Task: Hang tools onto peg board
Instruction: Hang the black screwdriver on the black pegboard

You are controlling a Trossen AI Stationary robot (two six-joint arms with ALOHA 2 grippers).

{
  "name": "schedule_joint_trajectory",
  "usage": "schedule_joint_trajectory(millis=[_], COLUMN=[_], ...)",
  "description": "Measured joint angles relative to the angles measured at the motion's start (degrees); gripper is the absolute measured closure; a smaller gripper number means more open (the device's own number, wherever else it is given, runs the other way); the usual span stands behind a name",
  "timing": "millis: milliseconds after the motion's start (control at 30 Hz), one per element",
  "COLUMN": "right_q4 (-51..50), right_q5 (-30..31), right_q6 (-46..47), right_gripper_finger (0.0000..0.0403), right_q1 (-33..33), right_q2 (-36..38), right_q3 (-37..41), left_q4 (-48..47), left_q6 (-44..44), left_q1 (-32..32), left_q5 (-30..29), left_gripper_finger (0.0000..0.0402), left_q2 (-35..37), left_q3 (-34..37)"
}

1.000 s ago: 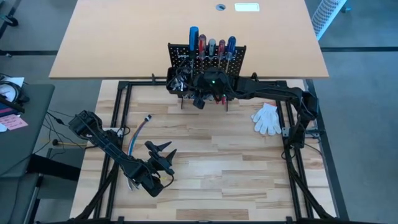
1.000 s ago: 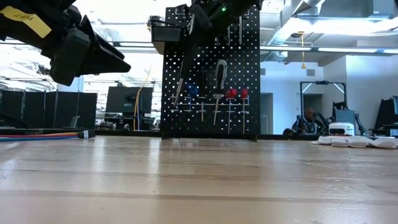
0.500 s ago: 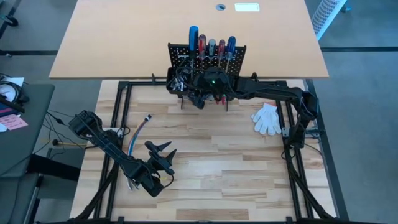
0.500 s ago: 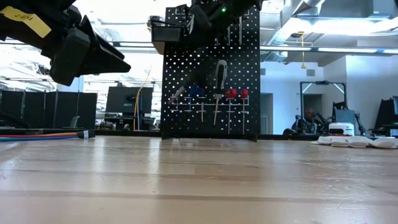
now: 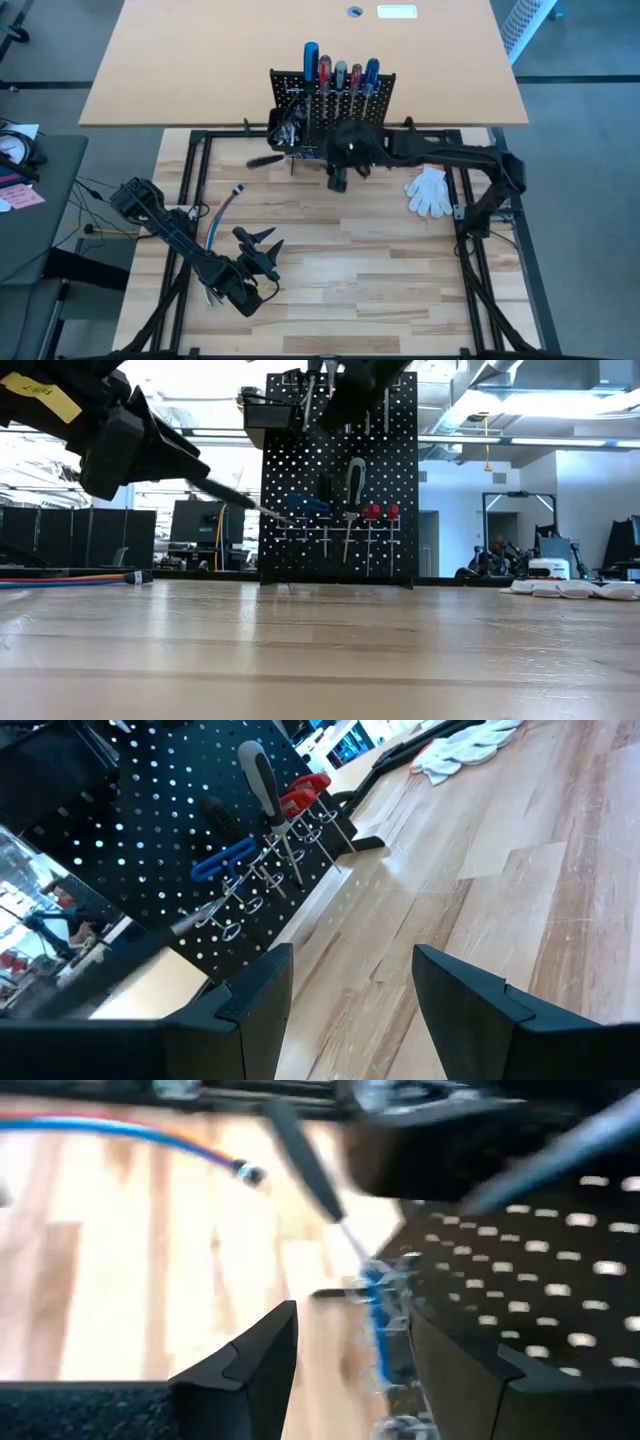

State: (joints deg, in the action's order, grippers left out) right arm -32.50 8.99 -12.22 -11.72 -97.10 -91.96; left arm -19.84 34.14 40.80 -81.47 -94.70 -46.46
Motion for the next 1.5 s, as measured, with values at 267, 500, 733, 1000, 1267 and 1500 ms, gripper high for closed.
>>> schedule_joint_trajectory(millis=[267,500,733,1000,1267,1500], right_q4=[5.49,17.84,24.71,34.55,50.35,67.79], right_q5=[3.12,4.82,10.59,16.65,16.61,14.26], right_q6=[-1.37,8.44,19.54,20.07,11.35,-2.39], right_gripper_finger=[0.022,0.0235,0.0236,0.0236,0.0236,0.0197], right_q1=[8.77,15.88,25.85,32.12,31.87,25.84], right_q2=[10.91,25.21,32.08,30.17,20.0,5.67], right_q3=[17.11,41.02,53.93,57.04,57.04,54.53], left_q4=[-18.4,-39.19,-38.0,-31.68,-28.39,-5.34], left_q6=[22.2,73.99,92.36,49.16,16.85,-17.09], left_q1=[5.02,1.32,-11.36,-12.98,-7.98,-7.25], left_q5=[-5.01,-8.63,-9.11,-7.08,-5.25,7.72], left_gripper_finger=[0.0202,0.02,0.0151,0.0134,0.0155,0.0163], left_q2=[0.0,0.04,0.11,-0.05,-0.09,-0.07], left_q3=[0.08,7.75,15.49,10.44,0.42,-0.63])
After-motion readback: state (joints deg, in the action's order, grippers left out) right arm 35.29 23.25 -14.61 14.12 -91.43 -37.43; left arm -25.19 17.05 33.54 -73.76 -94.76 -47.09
